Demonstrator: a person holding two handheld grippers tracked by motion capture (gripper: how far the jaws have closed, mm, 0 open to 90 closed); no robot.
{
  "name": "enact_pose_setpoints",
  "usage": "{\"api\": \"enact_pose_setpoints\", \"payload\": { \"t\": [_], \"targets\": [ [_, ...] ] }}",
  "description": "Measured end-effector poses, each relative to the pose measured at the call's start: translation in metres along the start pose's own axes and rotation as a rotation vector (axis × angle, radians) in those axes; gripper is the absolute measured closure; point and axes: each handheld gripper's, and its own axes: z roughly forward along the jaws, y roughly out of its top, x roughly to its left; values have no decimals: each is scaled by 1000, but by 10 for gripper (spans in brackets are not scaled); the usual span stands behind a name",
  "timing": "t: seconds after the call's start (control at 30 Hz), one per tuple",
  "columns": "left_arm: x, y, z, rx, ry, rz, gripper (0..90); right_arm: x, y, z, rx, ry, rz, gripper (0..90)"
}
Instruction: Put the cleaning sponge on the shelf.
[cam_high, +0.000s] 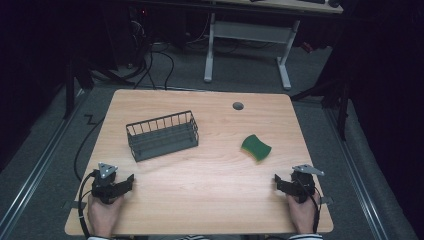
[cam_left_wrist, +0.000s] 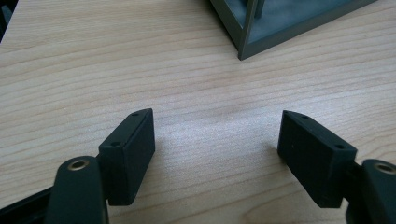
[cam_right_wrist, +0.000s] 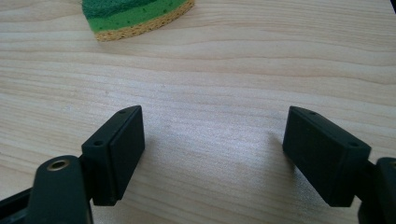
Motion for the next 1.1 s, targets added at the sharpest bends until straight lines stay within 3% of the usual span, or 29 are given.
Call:
{"api": "enact_pose_setpoints", "payload": {
  "t": [0.43, 0.6, 0.83, 0.87, 1.03, 1.1],
  "targets": [
    [-1, 0, 0, -6, 1, -1, 324, -1, 0, -1, -5, 29, -23, 245],
    [-1, 1, 1, -7, 2, -27, 322, 0, 1, -4, -3, 42, -29, 405],
    [-1, 7, 1, 19, -6, -43, 330, 15, 12, -17, -62, 106, -89, 494],
    [-3, 8, -1, 8, -11, -40, 337, 20, 20, -20, -74, 141, -99, 506],
    [-5, 12, -3, 0, -30, -33, 354, 34, 35, -26, -118, 209, -121, 513],
    [-6, 13, -3, 1, -39, -33, 361, 43, 45, -26, -139, 259, -128, 518]
  ]
}}
